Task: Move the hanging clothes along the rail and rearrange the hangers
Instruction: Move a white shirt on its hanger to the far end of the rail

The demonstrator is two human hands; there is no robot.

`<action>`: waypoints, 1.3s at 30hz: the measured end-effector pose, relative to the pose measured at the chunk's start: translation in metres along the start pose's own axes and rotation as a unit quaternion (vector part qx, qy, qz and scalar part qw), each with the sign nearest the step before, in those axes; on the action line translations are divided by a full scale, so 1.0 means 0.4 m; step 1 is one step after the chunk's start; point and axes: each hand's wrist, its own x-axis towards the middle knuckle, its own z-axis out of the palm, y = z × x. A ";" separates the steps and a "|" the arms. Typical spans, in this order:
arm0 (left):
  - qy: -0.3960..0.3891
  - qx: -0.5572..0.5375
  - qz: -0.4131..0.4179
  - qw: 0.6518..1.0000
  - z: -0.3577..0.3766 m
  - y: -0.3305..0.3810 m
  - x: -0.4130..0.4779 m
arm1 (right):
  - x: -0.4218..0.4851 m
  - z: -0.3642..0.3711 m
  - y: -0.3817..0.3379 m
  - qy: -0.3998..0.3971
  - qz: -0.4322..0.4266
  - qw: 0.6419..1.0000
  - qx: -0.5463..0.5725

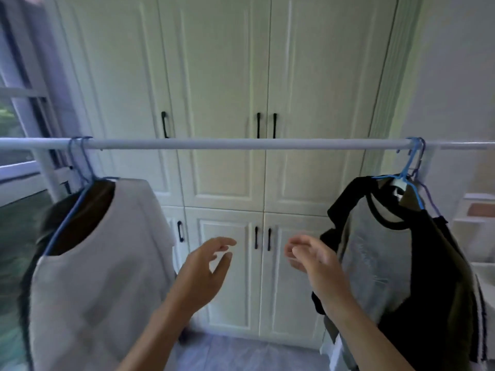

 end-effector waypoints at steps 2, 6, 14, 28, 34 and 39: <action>0.027 0.021 0.011 0.999 -0.068 0.000 -0.051 | -0.011 0.084 0.036 -0.039 0.033 0.999 0.014; 0.083 0.102 0.042 0.990 -0.222 0.015 -0.152 | -0.036 0.239 0.085 -0.109 0.063 0.992 0.008; 0.243 0.166 0.025 0.955 -0.456 -0.051 -0.282 | -0.088 0.495 0.074 -0.203 0.044 0.978 -0.010; 0.267 0.067 -0.125 0.953 -0.588 -0.263 -0.330 | -0.192 0.870 -0.001 -0.218 -0.096 0.969 -0.067; 0.233 0.053 -0.116 0.964 -0.594 -0.266 -0.327 | -0.198 0.962 -0.001 -0.180 -0.142 0.967 -0.110; 0.248 0.036 -0.108 0.962 -0.607 -0.262 -0.308 | -0.190 0.932 -0.034 -0.109 -0.111 0.988 0.003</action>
